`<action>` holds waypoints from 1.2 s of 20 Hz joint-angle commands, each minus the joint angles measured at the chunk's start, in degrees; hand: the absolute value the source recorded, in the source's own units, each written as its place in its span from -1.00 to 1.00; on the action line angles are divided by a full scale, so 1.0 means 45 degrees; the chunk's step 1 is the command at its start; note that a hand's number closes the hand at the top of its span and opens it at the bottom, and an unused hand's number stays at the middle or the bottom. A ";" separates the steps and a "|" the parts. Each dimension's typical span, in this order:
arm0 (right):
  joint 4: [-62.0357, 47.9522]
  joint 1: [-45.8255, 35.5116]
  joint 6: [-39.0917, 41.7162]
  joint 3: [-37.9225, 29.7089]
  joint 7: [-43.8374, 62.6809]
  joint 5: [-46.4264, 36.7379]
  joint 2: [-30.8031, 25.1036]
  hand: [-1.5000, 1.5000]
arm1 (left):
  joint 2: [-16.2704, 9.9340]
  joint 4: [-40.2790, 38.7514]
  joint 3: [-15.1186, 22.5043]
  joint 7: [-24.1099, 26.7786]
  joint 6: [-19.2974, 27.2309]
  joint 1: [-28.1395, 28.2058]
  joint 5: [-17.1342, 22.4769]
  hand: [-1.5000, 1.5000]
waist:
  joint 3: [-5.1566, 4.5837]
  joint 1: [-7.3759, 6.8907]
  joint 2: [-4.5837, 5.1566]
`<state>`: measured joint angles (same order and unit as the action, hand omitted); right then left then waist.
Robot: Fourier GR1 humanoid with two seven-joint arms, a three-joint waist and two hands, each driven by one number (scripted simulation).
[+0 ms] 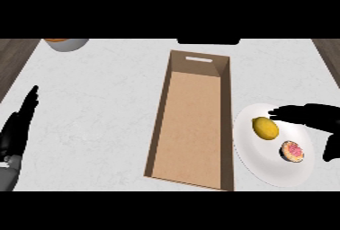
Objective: Pick the cupcake from the plate and place it in the cardboard box
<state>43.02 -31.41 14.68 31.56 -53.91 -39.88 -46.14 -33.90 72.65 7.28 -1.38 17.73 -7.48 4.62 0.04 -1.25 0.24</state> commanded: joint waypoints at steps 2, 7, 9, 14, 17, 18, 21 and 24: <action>-0.1408 -0.0465 0.0200 -0.0172 -0.1575 -0.0750 0.0512 -1.00 | -0.0307 0.1145 -0.0401 -0.0761 -0.0328 0.0365 -0.0193 0.00 | 0.0004 0.0078 -0.0032; -0.1345 -0.0172 0.0049 -0.0137 -0.1529 -0.1056 0.0963 -1.00 | 0.0480 -0.0247 -0.0655 0.0216 -0.0073 0.0180 -0.0707 0.00 | -0.0007 0.0190 -0.0028; -0.1364 -0.0482 0.0498 -0.0393 -0.2341 -0.0714 0.0464 -1.00 | 0.0471 0.0810 -0.0453 -0.0375 -0.0157 0.0668 -0.0687 0.00 | -0.0003 0.0145 -0.0046; -0.0598 0.0178 0.0557 0.0006 -0.2644 -0.0545 0.0368 -1.00 | 0.0562 0.0290 -0.0707 0.0020 -0.0298 0.0536 -0.0792 0.00 | -0.0009 0.0218 -0.0048; 0.0345 0.0726 0.0446 -0.0086 -0.2710 -0.0105 0.0130 -1.00 | 0.0392 0.0470 -0.0928 -0.0376 -0.0334 0.0546 -0.0833 0.00 | -0.0010 0.0297 -0.0087; 0.0595 0.0735 0.0670 -0.0007 -0.1989 -0.0146 0.0506 -1.00 | 0.0244 0.0846 -0.0970 -0.0445 -0.0702 0.0721 -0.0702 0.00 | -0.0010 0.0249 -0.0090; 0.2103 0.0863 0.1641 0.0317 -0.1626 -0.0079 -0.0309 -1.00 | 0.0228 0.0571 -0.1268 0.0021 -0.1048 0.0788 -0.0507 0.00 | -0.0026 0.0356 -0.0123; 0.2831 0.1676 0.0866 0.0364 -0.0320 -0.0680 -0.0176 -1.00 | 0.1130 0.0323 -0.0806 -0.0361 -0.0168 0.0299 -0.1535 0.00 | -0.0018 0.0398 -0.0092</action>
<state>50.19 -27.25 14.17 32.75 -55.32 -41.65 -45.48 -31.12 74.27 2.67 -2.32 15.10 -5.27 0.44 -0.04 0.10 -0.13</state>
